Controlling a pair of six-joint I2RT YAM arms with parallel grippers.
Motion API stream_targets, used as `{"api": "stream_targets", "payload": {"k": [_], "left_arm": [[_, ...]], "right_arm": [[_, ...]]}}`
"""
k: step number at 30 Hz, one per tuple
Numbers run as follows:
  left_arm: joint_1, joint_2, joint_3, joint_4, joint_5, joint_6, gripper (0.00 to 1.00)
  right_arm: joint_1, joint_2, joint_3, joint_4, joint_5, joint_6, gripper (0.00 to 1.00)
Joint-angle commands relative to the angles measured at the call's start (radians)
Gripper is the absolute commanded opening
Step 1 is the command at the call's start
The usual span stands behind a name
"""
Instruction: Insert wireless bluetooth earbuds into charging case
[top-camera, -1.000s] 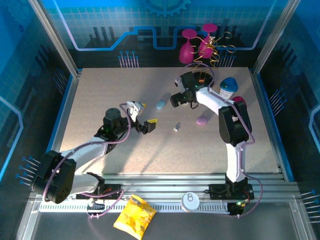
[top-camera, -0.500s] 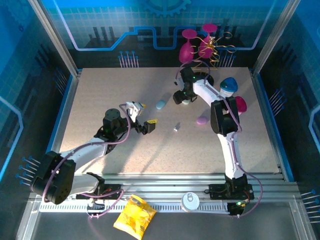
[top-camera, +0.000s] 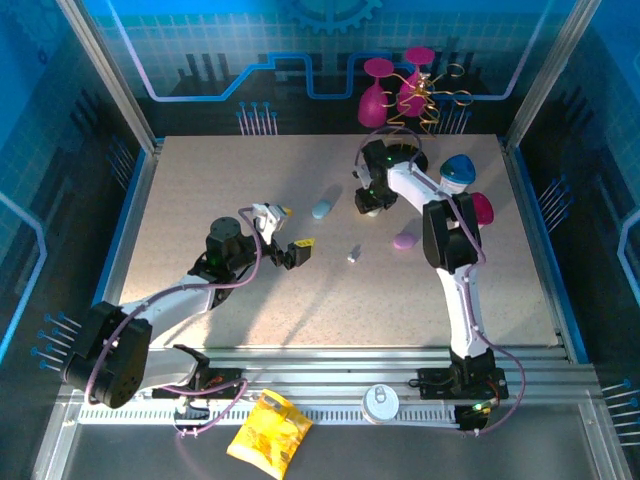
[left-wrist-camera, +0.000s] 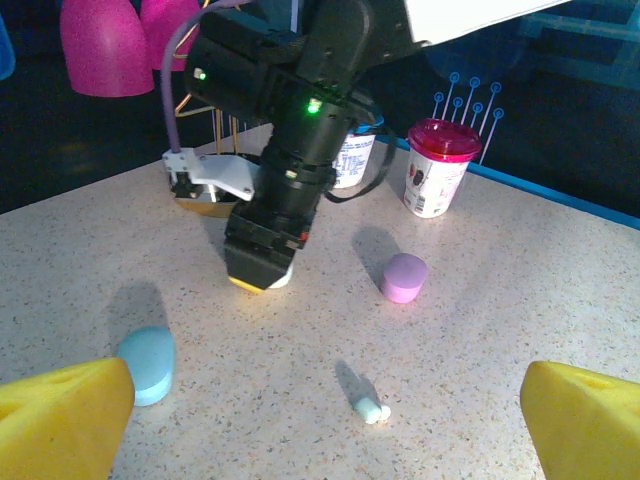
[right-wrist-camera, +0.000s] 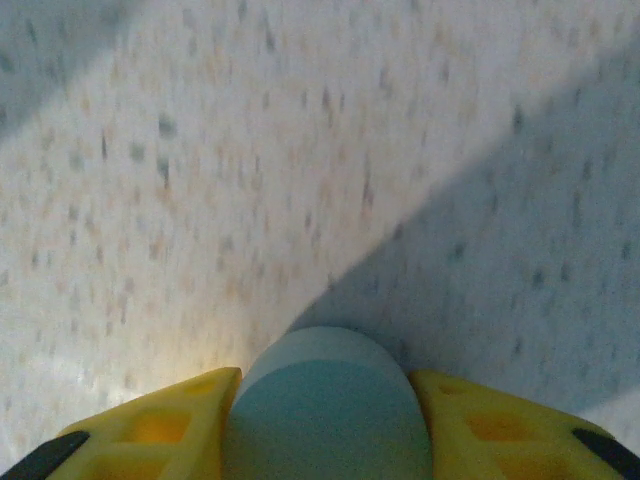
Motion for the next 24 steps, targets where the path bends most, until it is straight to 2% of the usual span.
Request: {"api": "stream_targets", "payload": {"k": [1, 8, 10, 14, 20, 24], "left_arm": [[-0.001, 0.021, -0.014, 0.060, 0.021, -0.015, 0.99], [-0.027, 0.037, -0.035, 0.125, -0.007, 0.020, 0.99], [-0.030, 0.035, -0.036, 0.129, -0.011, 0.024, 0.99], [-0.034, 0.034, -0.033, 0.134, -0.009, 0.023, 0.99], [-0.041, 0.038, -0.014, 0.123, -0.006, 0.032, 0.99], [-0.043, 0.059, 0.000, 0.136, -0.001, 0.024, 0.99]], "right_arm": [[0.028, -0.145, -0.120, 0.064, 0.023, 0.086, 0.40], [0.040, -0.420, -0.501, 0.246, 0.021, 0.394, 0.39], [0.051, -0.492, -0.616, 0.294, 0.064, 0.488, 0.35], [0.107, -0.632, -0.829, 0.375, 0.154, 0.602, 0.34], [0.223, -0.761, -0.981, 0.319, 0.227, 0.712, 0.35], [0.291, -0.800, -1.048, 0.317, 0.244, 0.808, 0.39]]}}
